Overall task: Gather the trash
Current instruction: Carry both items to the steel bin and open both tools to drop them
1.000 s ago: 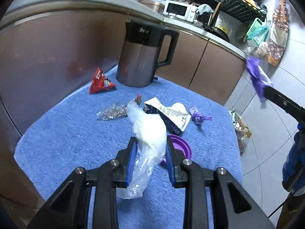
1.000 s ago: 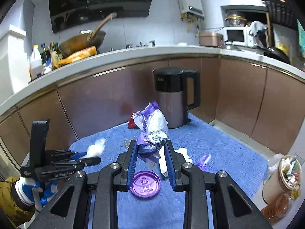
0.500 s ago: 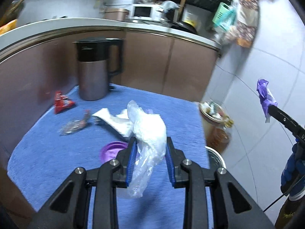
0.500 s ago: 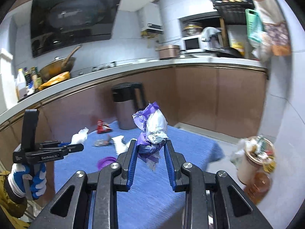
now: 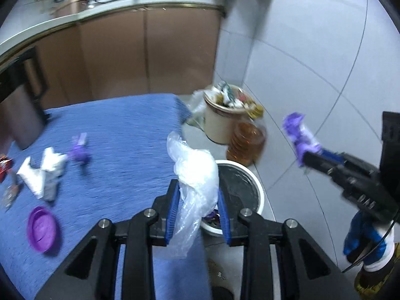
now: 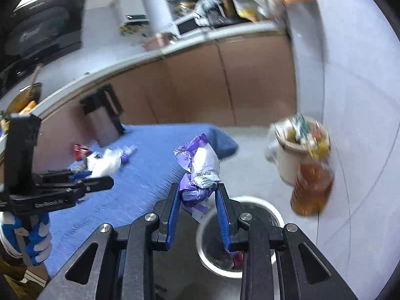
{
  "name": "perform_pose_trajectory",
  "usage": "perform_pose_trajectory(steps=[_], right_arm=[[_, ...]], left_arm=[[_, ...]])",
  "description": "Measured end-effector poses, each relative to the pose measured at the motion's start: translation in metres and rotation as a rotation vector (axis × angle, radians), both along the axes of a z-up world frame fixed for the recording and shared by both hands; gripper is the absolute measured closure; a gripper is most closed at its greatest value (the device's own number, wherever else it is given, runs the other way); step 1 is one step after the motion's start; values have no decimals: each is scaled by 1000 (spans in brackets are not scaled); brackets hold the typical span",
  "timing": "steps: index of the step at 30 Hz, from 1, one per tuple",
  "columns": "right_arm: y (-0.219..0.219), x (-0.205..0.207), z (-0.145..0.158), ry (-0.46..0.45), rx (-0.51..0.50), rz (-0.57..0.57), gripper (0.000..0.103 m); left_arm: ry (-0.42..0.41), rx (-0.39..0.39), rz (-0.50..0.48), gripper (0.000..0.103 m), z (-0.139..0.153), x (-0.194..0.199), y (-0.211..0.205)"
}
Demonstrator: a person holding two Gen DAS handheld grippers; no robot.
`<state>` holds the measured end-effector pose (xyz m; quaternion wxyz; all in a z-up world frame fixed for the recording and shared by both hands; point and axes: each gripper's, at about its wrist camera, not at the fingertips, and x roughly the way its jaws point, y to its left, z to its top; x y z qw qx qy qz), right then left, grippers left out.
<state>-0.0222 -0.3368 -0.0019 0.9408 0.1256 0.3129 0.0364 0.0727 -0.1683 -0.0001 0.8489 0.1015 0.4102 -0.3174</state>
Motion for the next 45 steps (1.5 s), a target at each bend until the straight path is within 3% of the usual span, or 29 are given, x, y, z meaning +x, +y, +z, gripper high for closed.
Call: perform_pose_trajectory(steps=[11,13,17,25,33,37,45], right_arm=[[-51,35,-100,198,84,-72,76],[-54,41,-110,217,86,-73,75],[-62,56,-128,247,83,-83,74],[-68,71,-153,305,51,-88,61],[-69,57,-138,290,61,-111,55],[-60,43,-111,239,54,-115,51],[-24,15,-45,97,41,-92,44]], left_arm=[[100,114,-95,74,-72,42,-91],[125,116,-94,72,-83,52,-99],[154,108,-85,52,-98,66,-109],[173,105,-77,52,-108,74,-116],[53,43,-34,52,-69,57,-97],[-49,6,-2,52,-38,39,-76],[-191,15,69,52,7,1,-21]])
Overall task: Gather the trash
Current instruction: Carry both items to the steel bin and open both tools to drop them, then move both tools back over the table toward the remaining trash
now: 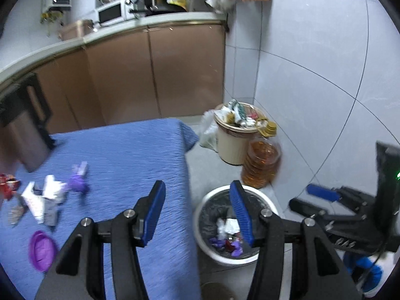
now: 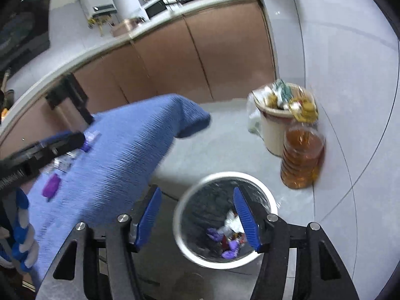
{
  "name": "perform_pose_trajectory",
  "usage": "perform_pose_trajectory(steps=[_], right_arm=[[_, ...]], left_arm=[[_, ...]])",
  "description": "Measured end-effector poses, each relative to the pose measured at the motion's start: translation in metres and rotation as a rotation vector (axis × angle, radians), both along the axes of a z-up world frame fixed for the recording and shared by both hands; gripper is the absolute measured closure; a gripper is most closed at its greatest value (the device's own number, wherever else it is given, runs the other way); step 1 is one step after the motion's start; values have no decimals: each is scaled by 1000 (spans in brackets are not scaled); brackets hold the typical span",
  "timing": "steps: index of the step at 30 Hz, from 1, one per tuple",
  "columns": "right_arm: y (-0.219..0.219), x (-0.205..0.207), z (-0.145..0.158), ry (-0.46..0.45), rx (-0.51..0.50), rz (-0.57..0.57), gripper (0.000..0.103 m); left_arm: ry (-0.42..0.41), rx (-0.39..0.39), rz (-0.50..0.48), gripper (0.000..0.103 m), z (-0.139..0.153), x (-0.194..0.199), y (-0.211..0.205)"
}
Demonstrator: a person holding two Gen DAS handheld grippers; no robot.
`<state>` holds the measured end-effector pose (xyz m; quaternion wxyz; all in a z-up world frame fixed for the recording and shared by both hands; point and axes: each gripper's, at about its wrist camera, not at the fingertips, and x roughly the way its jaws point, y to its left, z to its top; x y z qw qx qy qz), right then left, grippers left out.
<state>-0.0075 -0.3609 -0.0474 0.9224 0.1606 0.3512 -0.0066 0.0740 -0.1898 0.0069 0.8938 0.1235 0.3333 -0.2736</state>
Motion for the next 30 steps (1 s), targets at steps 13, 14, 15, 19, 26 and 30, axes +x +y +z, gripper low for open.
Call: perform_pose_trajectory(steps=[13,14,15,19,26,30], right_arm=[[80,-23,83,-178,-53,114,35],[86,-24,86,-185,-58,122,35],[93,-25,91,-194,-62,132,34],[114,-30,101,-216,-77,165,28],[155,-31,115,-236,-115,231,21],[177,-32,120,-241,-148,251,9]], left_arm=[[-155,11,171,49,46,-50,99],[-161,7,181,49,47,-52,104],[-168,-2,198,49,50,-55,113],[-181,-31,243,48,58,-64,142],[-206,-66,318,42,63,-78,180],[-208,-82,347,42,63,-83,200]])
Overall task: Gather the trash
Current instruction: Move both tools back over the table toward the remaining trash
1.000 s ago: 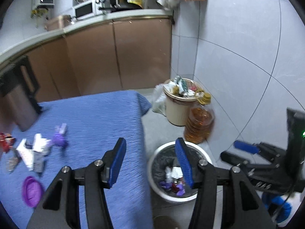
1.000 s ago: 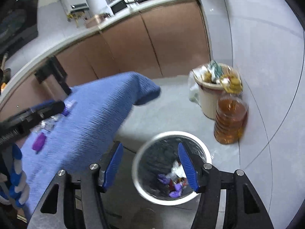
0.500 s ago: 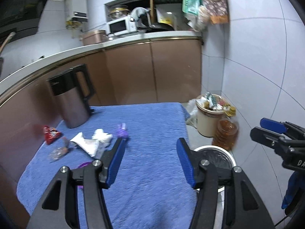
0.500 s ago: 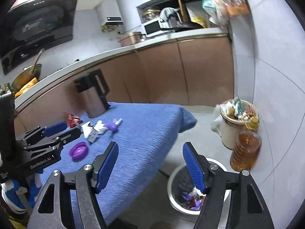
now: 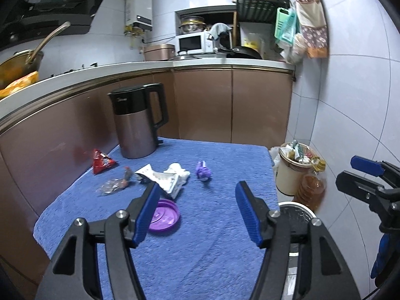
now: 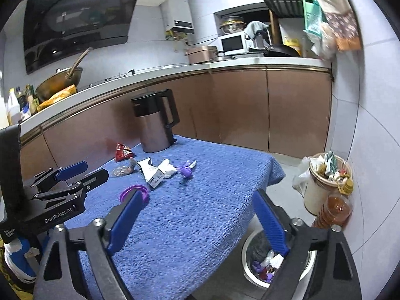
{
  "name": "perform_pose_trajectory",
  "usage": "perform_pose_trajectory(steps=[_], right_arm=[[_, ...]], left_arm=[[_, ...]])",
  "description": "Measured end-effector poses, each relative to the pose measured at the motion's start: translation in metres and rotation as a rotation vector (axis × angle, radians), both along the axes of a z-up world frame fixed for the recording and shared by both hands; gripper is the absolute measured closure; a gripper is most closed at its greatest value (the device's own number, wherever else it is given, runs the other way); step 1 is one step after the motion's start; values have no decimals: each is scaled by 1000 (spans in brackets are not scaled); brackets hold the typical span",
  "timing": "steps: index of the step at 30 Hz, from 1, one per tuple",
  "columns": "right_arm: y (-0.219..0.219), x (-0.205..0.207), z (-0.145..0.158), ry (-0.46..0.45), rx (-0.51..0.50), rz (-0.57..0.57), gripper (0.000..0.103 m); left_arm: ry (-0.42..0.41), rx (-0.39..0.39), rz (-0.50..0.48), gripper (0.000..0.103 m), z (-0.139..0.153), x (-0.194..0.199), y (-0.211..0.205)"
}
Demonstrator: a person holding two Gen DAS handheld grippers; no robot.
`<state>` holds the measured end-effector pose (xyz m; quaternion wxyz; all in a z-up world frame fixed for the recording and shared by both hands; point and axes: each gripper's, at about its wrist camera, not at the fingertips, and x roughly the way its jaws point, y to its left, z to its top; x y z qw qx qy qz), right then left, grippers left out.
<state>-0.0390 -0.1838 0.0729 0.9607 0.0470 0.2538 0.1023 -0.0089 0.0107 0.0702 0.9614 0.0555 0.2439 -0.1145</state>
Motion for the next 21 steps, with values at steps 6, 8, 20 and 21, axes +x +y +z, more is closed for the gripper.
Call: perform_pose_trajectory(steps=[6,8,20,21], right_arm=[[26,4,5,-6,-28,20,0],[34,6,6,0,-30,26,0],[69,20,0,54,-30,42,0],[72,21,0,50,-32,42,0]], left_arm=[[1,-27,42,42,-4,-4,30],[2,-36,55,42,-5,-4,41],[14,-99,126,41,-15,-2,96],[16,-103,129,41,-16,-1,99]])
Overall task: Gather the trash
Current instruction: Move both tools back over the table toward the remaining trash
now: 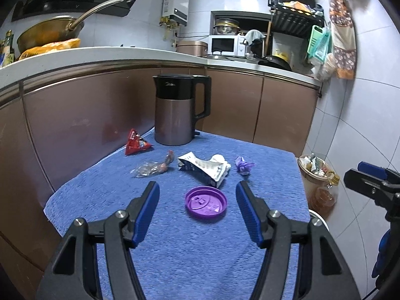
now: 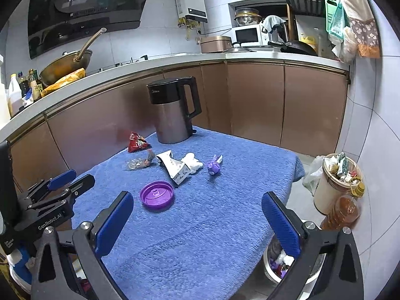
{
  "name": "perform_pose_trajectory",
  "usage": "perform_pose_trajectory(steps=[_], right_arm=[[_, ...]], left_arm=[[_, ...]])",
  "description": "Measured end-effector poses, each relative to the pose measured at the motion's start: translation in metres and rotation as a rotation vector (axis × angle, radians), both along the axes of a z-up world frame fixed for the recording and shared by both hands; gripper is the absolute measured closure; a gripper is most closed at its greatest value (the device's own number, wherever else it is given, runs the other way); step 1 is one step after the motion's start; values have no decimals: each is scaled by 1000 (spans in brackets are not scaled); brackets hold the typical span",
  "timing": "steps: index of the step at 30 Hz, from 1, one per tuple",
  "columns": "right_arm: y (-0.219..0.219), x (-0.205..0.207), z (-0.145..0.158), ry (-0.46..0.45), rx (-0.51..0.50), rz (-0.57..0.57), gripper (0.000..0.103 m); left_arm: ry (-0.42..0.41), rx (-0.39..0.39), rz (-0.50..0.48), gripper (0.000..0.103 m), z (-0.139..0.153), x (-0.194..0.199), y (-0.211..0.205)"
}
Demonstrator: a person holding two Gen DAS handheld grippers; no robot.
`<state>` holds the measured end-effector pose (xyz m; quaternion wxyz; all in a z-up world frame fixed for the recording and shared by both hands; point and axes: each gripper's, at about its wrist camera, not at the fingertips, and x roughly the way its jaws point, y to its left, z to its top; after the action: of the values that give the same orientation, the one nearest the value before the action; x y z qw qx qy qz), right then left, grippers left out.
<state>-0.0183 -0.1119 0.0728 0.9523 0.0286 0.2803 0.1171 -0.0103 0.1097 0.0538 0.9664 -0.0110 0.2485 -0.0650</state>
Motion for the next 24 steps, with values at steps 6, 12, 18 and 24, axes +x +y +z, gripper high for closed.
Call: perform_pose_trajectory(steps=[6,12,18,24], right_arm=[[3,5,2,-15,9,-16,0],[2,14,-2,-5,8,-33,0],[8,23,-8,-1,-8,-23,0],[9,36,-18,23,-4,-13,0]], left_arm=[[11,-24,18,41,-8,5,16],[37,-34,22,41,-17,16,23],[63,-39,27,41,-27,28,26],[92,-39,34,41,-38,40,29]])
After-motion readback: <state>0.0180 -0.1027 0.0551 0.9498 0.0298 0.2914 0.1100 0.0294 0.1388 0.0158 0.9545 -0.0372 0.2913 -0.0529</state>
